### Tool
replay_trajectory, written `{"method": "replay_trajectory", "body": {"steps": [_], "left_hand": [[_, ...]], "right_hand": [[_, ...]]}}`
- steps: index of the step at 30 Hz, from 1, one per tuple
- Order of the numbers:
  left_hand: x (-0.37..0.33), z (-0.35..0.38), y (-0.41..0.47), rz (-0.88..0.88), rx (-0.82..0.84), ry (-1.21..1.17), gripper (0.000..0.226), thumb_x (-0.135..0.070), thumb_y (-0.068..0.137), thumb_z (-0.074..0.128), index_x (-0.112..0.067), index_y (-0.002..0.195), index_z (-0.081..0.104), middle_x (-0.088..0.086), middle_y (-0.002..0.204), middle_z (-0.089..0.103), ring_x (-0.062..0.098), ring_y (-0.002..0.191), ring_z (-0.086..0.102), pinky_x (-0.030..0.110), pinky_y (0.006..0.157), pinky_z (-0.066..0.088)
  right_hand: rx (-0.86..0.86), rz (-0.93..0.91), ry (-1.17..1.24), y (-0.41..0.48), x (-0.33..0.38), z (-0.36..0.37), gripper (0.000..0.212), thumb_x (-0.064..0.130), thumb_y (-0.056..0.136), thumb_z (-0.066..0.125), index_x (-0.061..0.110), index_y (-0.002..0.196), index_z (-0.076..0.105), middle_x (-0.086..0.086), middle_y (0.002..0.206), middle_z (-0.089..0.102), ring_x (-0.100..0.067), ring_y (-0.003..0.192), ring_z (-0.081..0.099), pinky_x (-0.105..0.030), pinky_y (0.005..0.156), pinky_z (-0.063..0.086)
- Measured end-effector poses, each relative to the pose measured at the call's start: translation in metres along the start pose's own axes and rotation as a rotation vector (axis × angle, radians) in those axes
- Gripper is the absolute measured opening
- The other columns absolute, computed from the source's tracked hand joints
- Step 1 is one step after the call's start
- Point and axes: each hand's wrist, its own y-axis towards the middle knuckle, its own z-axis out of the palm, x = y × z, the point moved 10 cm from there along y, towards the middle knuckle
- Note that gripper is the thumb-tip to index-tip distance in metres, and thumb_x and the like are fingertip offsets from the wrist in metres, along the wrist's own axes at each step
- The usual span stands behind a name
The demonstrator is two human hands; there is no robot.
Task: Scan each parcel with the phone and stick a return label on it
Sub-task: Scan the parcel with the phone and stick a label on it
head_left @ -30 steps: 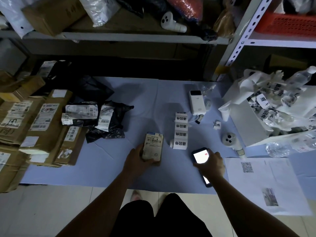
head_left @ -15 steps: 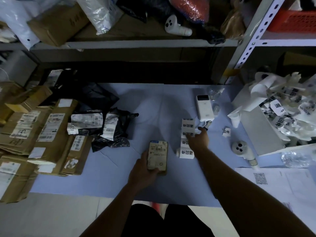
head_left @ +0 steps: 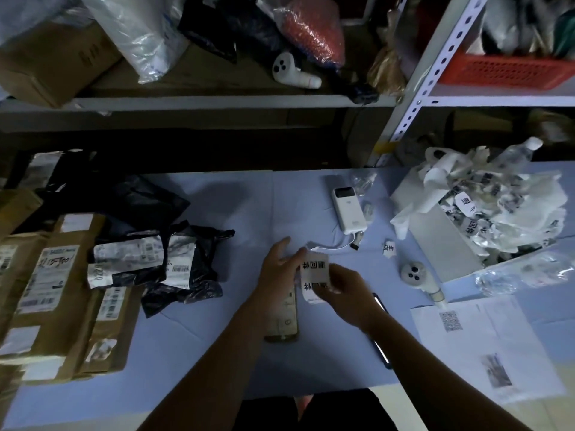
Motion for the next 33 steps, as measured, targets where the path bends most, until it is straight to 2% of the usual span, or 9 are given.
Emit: {"method": "replay_trajectory", "body": {"steps": [3,9,11,16,19,22,24,28,33], "left_hand": [[-0.017,0.006,-0.001,0.078,0.013,-0.069,0.044,-0.015,0.088,0.076,-0.033,0.126,0.063,0.008,0.100,0.077,0.023,0.080,0.076,0.034,0.061,0.060],[-0.050,0.006,-0.005,0.224,-0.008,-0.074,0.034,0.005,0.085,0.073,-0.024,0.102,0.074,0.000,0.099,0.077,0.018,0.084,0.076,0.026,0.069,0.060],[-0.061,0.008,-0.012,0.289,-0.007,-0.017,0.036,0.003,0.085,0.073,-0.028,0.102,0.074,-0.001,0.103,0.075,0.017,0.084,0.076,0.024,0.068,0.059],[-0.074,0.007,-0.028,0.412,-0.062,0.048,0.032,-0.002,0.085,0.076,-0.027,0.105,0.073,-0.001,0.105,0.072,0.011,0.081,0.075,0.020,0.064,0.058],[-0.072,0.002,-0.034,0.403,-0.120,0.041,0.030,-0.007,0.085,0.079,-0.025,0.108,0.071,0.004,0.110,0.070,0.013,0.085,0.075,0.020,0.065,0.058],[-0.077,0.003,-0.042,0.516,-0.136,0.279,0.028,-0.018,0.084,0.081,-0.027,0.110,0.071,-0.002,0.125,0.050,0.014,0.099,0.065,0.019,0.069,0.059],[-0.077,0.010,-0.047,0.600,-0.087,0.410,0.028,-0.023,0.085,0.080,-0.023,0.112,0.073,-0.009,0.121,0.043,0.011,0.105,0.060,0.018,0.073,0.058],[-0.067,0.019,-0.050,0.634,-0.015,0.540,0.022,-0.035,0.090,0.073,-0.030,0.111,0.073,-0.022,0.107,0.062,0.004,0.104,0.061,0.022,0.087,0.052],[-0.059,0.022,-0.049,0.590,0.000,0.525,0.013,-0.038,0.092,0.070,-0.042,0.104,0.070,-0.026,0.101,0.068,0.002,0.096,0.067,0.015,0.076,0.050]], "right_hand": [[0.049,-0.003,-0.070,-0.017,-0.005,0.003,0.036,0.010,0.089,0.074,0.042,0.104,0.063,0.034,0.097,0.069,0.010,0.098,0.066,-0.009,0.077,0.051],[0.104,0.020,-0.138,-0.031,-0.015,-0.003,0.027,0.014,0.091,0.071,0.030,0.111,0.063,0.023,0.109,0.065,-0.001,0.102,0.066,-0.011,0.079,0.053],[0.119,0.042,-0.151,-0.029,-0.010,-0.007,0.026,0.013,0.089,0.074,0.030,0.106,0.064,0.026,0.105,0.064,-0.001,0.096,0.066,-0.011,0.077,0.054],[0.013,0.021,0.133,-0.018,0.024,-0.021,0.013,0.018,0.093,0.072,0.024,0.103,0.075,0.006,0.100,0.078,-0.013,0.093,0.075,-0.033,0.085,0.060],[-0.028,-0.011,0.181,-0.016,0.036,-0.026,0.009,0.018,0.095,0.068,0.021,0.099,0.077,0.004,0.095,0.079,-0.015,0.089,0.076,-0.035,0.082,0.061],[-0.039,-0.034,0.222,-0.017,0.042,-0.029,0.010,0.019,0.098,0.065,0.020,0.102,0.074,0.000,0.095,0.079,-0.020,0.086,0.076,-0.036,0.076,0.062],[-0.038,-0.063,0.203,-0.018,0.047,-0.030,0.011,0.020,0.100,0.062,0.021,0.104,0.072,-0.001,0.093,0.078,-0.020,0.083,0.076,-0.031,0.070,0.061],[-0.048,-0.101,0.089,-0.018,0.052,-0.030,0.015,0.020,0.103,0.057,0.018,0.101,0.071,-0.004,0.088,0.074,-0.019,0.079,0.074,-0.038,0.069,0.059],[-0.074,-0.198,-0.003,-0.021,0.066,-0.035,0.014,0.014,0.103,0.056,0.010,0.110,0.067,-0.003,0.110,0.067,-0.019,0.094,0.067,-0.040,0.081,0.057]]}}
